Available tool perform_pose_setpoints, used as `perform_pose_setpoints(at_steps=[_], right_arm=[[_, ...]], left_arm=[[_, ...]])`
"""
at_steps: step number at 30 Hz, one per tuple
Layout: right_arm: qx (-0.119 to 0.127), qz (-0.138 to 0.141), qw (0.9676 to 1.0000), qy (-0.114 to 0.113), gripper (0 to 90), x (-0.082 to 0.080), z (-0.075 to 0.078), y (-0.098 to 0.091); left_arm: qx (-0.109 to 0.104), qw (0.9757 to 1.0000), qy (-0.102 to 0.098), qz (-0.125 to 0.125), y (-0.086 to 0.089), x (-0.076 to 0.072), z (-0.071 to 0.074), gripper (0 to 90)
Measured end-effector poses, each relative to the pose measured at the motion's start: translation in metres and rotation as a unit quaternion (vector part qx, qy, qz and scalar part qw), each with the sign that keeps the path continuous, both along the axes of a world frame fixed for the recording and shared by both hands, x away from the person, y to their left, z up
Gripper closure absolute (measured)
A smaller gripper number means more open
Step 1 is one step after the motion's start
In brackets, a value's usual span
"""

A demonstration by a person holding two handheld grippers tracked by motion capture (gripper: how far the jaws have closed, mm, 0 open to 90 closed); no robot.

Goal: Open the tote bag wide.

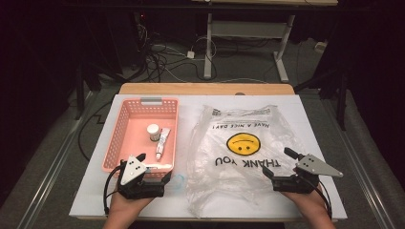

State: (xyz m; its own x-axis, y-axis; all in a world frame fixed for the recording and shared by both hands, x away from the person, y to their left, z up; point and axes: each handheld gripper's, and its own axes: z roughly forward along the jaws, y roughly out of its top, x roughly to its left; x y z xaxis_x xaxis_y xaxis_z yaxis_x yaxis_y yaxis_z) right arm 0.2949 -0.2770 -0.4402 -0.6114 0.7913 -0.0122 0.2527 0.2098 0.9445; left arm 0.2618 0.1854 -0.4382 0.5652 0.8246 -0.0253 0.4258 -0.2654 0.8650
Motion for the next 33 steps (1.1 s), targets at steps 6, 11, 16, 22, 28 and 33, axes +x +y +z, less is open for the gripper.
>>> perform_pose_setpoints(at_steps=[6, 11, 16, 22, 28, 33], right_arm=[[0.01, 0.001, 0.9999, 0.002, 0.0, -0.002, 0.003, -0.001], [0.011, 0.003, 0.9999, 0.004, 0.0, 0.0, 0.008, -0.004], [0.002, -0.013, 0.9999, 0.009, 0.0, 0.002, 0.012, -0.02], [-0.014, -0.052, 0.9984, 0.019, 0.0, 0.005, 0.011, -0.043], [-0.012, -0.085, 0.9953, 0.045, 1.0, 0.013, 0.006, -0.07], [-0.024, -0.113, 0.9906, 0.074, 5.1, 0.019, -0.004, -0.089]], left_arm=[[-0.006, 1.0, 0.001, -0.003, 0.001, 0.0, 0.0, 0.0], [-0.004, 1.0, 0.002, -0.004, 0.002, 0.0, 0.0, 0.0], [-0.008, 0.9999, 0.005, -0.003, 0.003, 0.001, 0.0, 0.0], [-0.007, 0.9999, 0.006, -0.007, 0.001, 0.001, 0.0, 0.0], [-0.021, 0.9997, 0.01, -0.012, 0.001, 0.002, 0.002, 0.0], [-0.015, 0.9998, 0.011, -0.012, 0.0, 0.002, 0.001, 0.0]])
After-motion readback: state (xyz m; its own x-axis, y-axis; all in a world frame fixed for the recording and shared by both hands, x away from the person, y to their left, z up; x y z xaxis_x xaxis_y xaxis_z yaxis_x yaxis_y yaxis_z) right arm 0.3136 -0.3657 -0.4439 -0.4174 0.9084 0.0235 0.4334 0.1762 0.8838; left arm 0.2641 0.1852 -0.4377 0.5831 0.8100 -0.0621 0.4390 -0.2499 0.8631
